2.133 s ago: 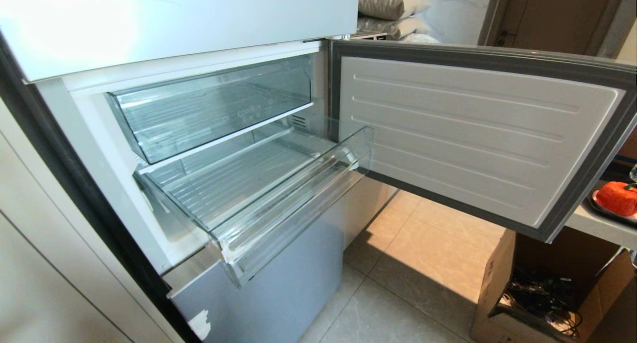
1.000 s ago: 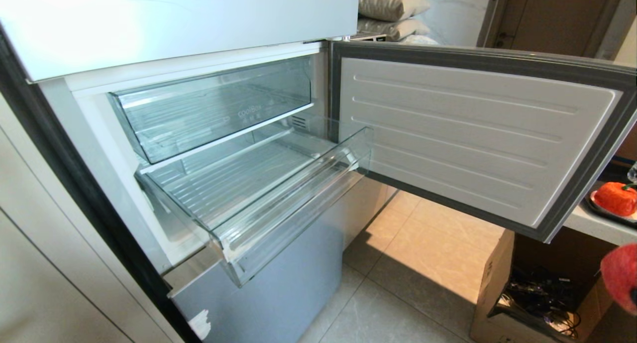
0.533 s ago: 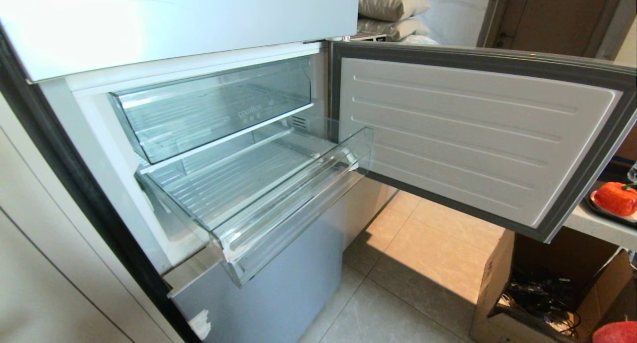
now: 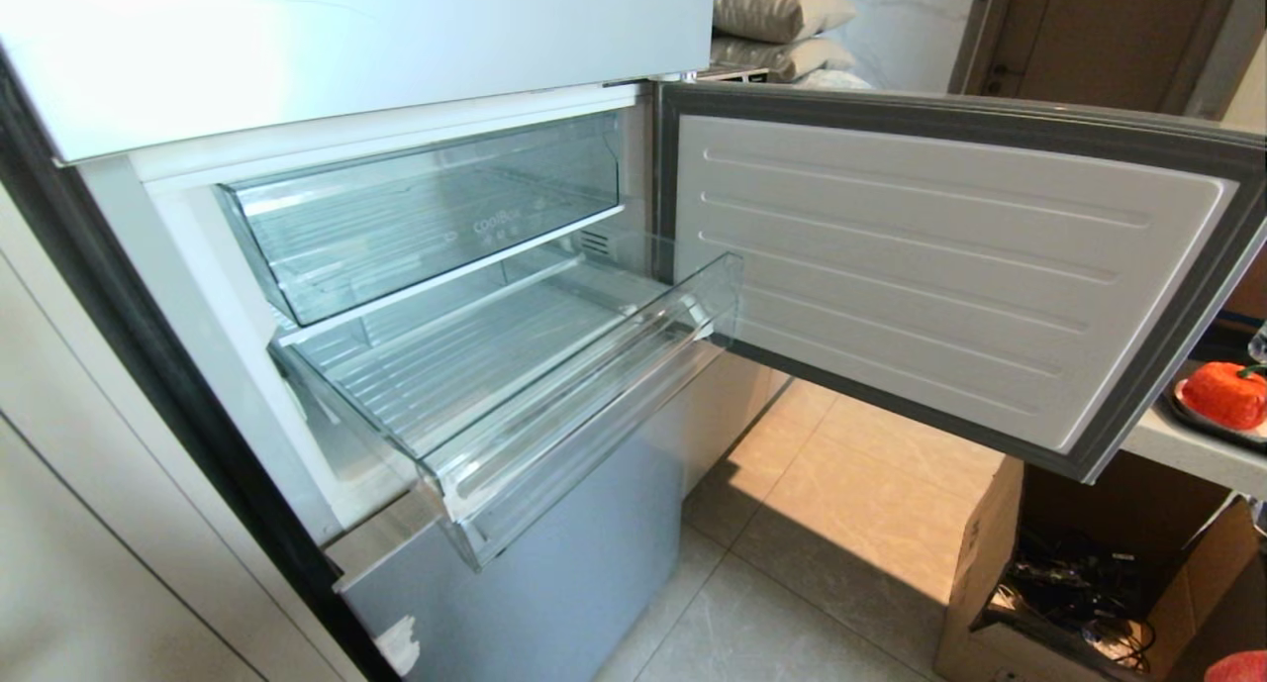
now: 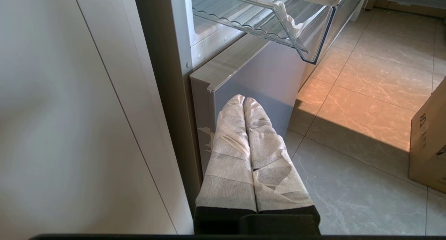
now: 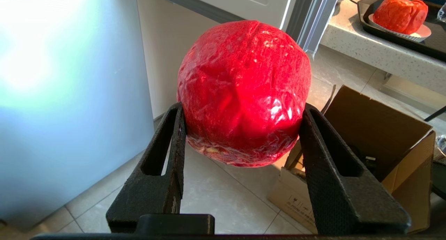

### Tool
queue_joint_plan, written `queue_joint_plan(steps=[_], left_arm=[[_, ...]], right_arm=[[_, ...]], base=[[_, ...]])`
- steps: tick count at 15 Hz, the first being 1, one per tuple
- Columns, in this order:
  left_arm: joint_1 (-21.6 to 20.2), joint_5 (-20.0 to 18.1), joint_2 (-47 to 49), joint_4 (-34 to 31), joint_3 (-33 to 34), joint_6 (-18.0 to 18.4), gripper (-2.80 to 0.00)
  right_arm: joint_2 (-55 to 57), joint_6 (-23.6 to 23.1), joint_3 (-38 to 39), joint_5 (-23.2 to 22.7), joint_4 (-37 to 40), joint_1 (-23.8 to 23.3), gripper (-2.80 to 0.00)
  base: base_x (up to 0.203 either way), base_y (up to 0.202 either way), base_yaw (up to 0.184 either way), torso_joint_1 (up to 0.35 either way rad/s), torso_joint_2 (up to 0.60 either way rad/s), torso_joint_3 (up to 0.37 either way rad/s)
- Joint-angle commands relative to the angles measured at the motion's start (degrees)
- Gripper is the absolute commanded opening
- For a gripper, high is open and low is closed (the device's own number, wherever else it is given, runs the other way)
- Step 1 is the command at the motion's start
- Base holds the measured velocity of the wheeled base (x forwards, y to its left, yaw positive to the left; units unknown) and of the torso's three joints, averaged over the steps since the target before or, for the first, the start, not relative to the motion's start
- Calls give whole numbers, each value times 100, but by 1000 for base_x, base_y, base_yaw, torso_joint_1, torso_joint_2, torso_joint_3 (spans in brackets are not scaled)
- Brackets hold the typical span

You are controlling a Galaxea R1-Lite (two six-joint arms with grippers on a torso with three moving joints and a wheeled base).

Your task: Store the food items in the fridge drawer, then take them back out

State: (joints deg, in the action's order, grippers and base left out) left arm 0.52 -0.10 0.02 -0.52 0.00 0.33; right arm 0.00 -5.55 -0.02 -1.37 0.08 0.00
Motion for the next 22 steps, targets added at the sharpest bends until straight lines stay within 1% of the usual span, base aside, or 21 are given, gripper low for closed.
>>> queue_joint_plan(steps=[1,22], left_arm=[[0,1,1,0,0,2,-280],[0,1,-2,-1,0,2,-280]], right_arm=[[9,-8,2,-12,18,0,-280],[9,1,2,5,18,0,-280]], base=[[0,0,0,0,0,0],[0,0,0,0,0,0]])
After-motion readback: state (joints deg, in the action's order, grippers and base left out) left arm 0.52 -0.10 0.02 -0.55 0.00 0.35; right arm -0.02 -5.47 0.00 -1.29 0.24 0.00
